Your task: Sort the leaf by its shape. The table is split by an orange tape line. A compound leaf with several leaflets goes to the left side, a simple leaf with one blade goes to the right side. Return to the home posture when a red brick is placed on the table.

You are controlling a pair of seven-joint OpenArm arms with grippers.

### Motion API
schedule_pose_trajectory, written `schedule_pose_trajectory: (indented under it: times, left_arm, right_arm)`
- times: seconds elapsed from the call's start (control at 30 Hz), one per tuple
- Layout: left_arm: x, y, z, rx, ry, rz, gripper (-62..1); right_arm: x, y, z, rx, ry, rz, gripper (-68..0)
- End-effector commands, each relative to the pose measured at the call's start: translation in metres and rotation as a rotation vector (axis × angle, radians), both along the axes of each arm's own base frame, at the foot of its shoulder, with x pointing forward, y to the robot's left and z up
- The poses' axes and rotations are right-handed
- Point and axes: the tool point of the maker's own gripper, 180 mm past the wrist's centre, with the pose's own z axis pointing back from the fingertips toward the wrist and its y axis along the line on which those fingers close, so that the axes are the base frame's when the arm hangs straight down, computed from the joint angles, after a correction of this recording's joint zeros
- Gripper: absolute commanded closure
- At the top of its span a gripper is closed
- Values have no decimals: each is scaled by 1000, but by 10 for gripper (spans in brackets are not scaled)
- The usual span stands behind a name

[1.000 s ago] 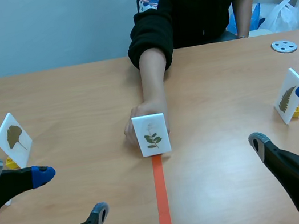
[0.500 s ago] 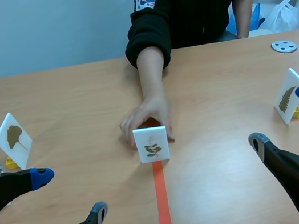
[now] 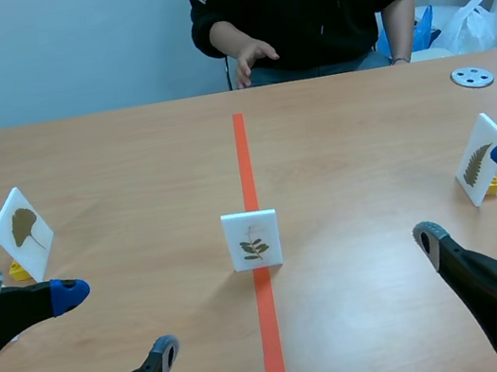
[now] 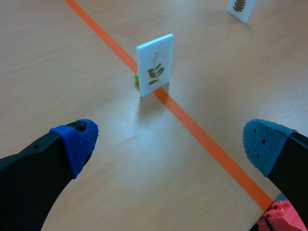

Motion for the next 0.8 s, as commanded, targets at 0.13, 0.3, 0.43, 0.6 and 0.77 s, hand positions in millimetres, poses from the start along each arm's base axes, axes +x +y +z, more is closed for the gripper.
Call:
schedule_pose_trajectory:
  times: [0.13,0.3,0.43,0.6,0.77]
  left_arm:
    - [4,-2,9,-24,-32,5,-623]
    - [4,-2,10,-29,-34,6,-623]
    - [5,-2,11,-32,-37,6,-623]
    - [5,-2,11,-32,-37,6,-623]
    - [5,-2,11,-31,-36,6,-623]
  right_arm:
    - [12,-5,11,-9,-47,3,-679]
    - [24,-10,5,0,-47,15,-679]
    - [32,-3,-4,20,-32,43,-679]
    - [43,17,-27,-11,-10,112,-679]
    - [57,36,-46,-36,-3,168,-679]
